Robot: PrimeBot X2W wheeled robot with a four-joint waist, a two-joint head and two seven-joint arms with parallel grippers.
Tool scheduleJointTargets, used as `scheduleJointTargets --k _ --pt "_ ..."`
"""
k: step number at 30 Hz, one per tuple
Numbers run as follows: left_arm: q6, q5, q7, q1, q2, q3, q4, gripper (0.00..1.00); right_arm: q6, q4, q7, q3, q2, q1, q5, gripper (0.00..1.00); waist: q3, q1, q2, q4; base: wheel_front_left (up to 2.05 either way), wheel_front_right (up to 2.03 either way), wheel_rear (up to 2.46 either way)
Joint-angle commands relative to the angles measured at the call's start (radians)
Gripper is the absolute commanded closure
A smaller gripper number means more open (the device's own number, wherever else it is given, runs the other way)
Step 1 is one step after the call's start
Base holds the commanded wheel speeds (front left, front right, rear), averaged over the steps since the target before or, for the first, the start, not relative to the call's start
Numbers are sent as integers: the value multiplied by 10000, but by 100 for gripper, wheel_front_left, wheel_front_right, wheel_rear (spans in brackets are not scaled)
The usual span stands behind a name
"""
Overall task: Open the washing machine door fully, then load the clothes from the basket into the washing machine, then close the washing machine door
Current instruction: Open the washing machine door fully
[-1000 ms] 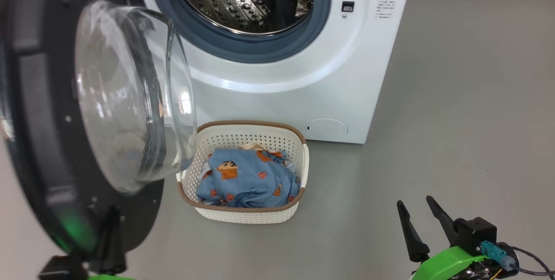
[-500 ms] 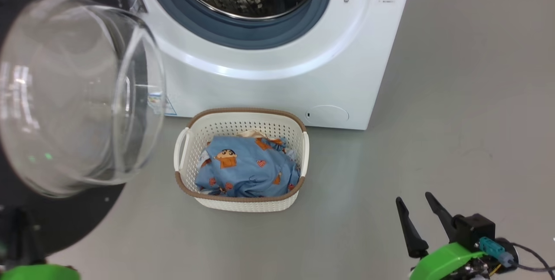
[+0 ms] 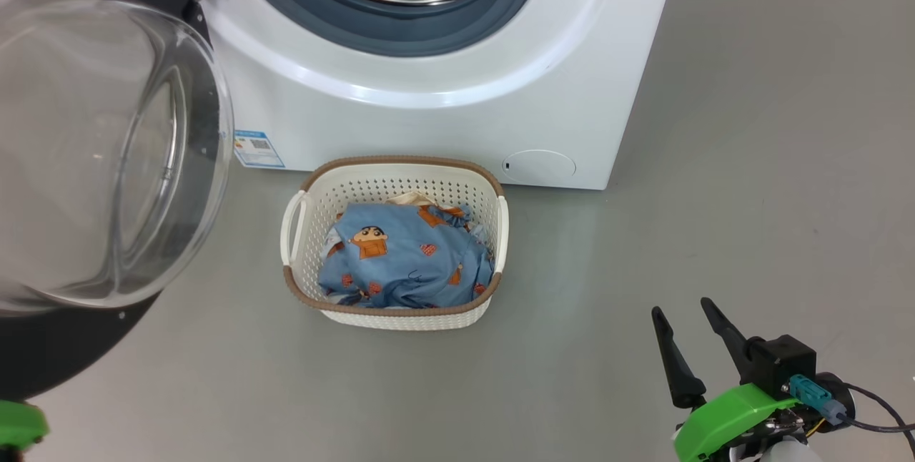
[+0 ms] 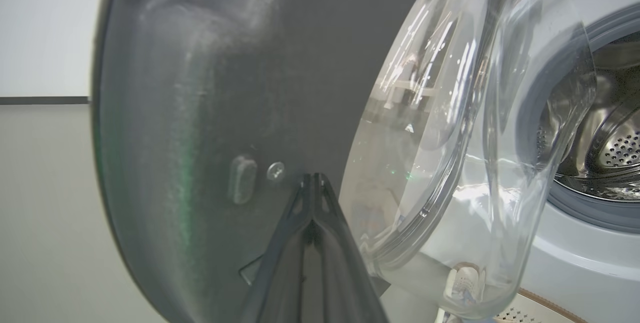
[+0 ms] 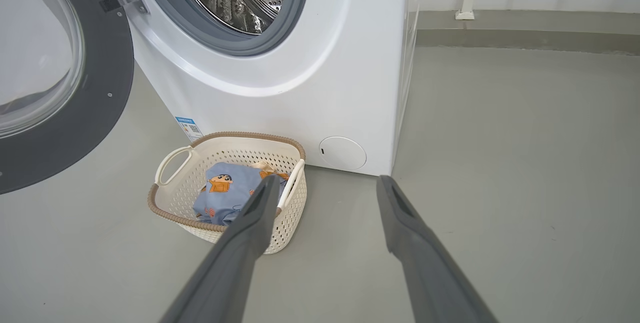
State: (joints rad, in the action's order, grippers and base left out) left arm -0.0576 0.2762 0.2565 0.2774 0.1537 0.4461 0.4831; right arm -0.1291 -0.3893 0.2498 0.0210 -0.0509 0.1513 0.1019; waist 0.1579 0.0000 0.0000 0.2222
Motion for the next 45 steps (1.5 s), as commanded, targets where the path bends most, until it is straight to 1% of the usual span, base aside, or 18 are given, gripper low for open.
scheduleJointTargets --k 1,7,15,21,23,28,33,42,43,44,45 --pt "12 -23 53 388 663 503 -114 100 -16 219 120 -206 7 319 -132 0 76 0 0 2 0 0 0" --pt "-85 -130 53 669 747 905 218 100 -16 218 120 -188 7 411 -193 0 192 0 0 -19 0 0 0" --pt "-330 -463 53 786 836 1009 438 100 -16 161 120 -197 7 448 -149 0 104 0 0 -6 0 0 0" --pt "-549 -753 53 537 627 834 295 100 -16 100 120 -257 7 383 55 0 -167 0 0 0 0 0 0" --pt "-604 -837 53 403 506 710 179 100 -16 89 120 -274 7 339 111 0 -270 0 0 4 0 0 0" --pt "-679 -1063 53 -207 -122 327 -515 100 -16 81 120 -353 7 162 323 0 -596 0 0 -25 0 0 0" --pt "-700 -1192 53 -676 -528 51 -1129 100 -16 132 120 -386 7 72 440 0 -761 0 0 -106 0 0 0" --pt "-717 -1303 53 -1381 -918 -715 -2136 100 -16 228 120 -453 7 -33 670 0 -982 0 0 -372 0 0 0" --pt "-718 -1323 53 -1469 -938 -826 -2240 85 -16 248 120 -473 7 -36 683 0 -998 0 0 -413 0 0 0" --pt "-719 -1342 53 -1548 -956 -944 -2343 57 -16 273 120 -484 7 -37 691 0 -1009 0 0 -451 0 0 0" --pt "-720 -1315 53 -1620 -972 -1046 -2408 24 -16 304 120 -496 7 -34 683 0 -1023 0 0 -493 0 0 0"
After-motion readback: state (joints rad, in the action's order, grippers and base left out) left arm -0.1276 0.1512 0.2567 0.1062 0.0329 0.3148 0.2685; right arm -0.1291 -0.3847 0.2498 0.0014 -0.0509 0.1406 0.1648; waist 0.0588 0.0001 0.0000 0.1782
